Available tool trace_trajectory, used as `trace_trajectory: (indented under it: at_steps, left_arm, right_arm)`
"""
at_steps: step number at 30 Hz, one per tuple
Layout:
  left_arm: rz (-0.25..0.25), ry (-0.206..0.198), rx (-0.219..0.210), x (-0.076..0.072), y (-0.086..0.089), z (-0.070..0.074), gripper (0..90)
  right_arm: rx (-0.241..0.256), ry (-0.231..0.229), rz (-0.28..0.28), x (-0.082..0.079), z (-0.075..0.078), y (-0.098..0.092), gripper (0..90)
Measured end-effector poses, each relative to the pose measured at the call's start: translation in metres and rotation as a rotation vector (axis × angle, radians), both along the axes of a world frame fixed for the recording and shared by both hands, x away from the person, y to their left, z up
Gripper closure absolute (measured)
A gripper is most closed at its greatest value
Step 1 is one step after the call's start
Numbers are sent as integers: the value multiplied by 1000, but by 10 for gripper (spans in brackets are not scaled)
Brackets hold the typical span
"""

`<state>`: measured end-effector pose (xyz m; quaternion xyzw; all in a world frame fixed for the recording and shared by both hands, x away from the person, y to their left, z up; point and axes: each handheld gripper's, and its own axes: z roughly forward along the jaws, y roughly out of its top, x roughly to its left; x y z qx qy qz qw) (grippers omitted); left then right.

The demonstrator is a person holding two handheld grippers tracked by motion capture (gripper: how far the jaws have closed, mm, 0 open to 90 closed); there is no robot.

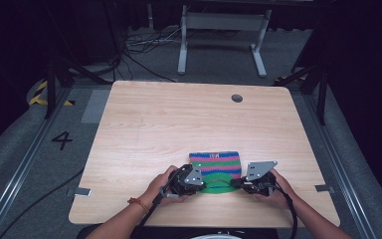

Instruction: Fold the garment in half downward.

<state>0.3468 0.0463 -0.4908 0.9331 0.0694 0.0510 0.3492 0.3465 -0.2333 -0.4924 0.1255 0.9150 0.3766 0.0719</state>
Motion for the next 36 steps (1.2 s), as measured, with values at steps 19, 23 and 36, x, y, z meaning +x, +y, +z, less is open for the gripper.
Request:
trace_trajectory:
  at_steps: [19,23,36]
  left_arm:
    - [38,-4,-8,13,5,0,771]
    - [58,-24,-11,10,10,8,700]
    - [154,-69,3,3,45,32,433]
  right_arm:
    - [18,-18,-82,7,-2,2,859]
    - [30,-20,-78,4,4,0,826]
    - [19,-55,-133,-1,37,-22,549]
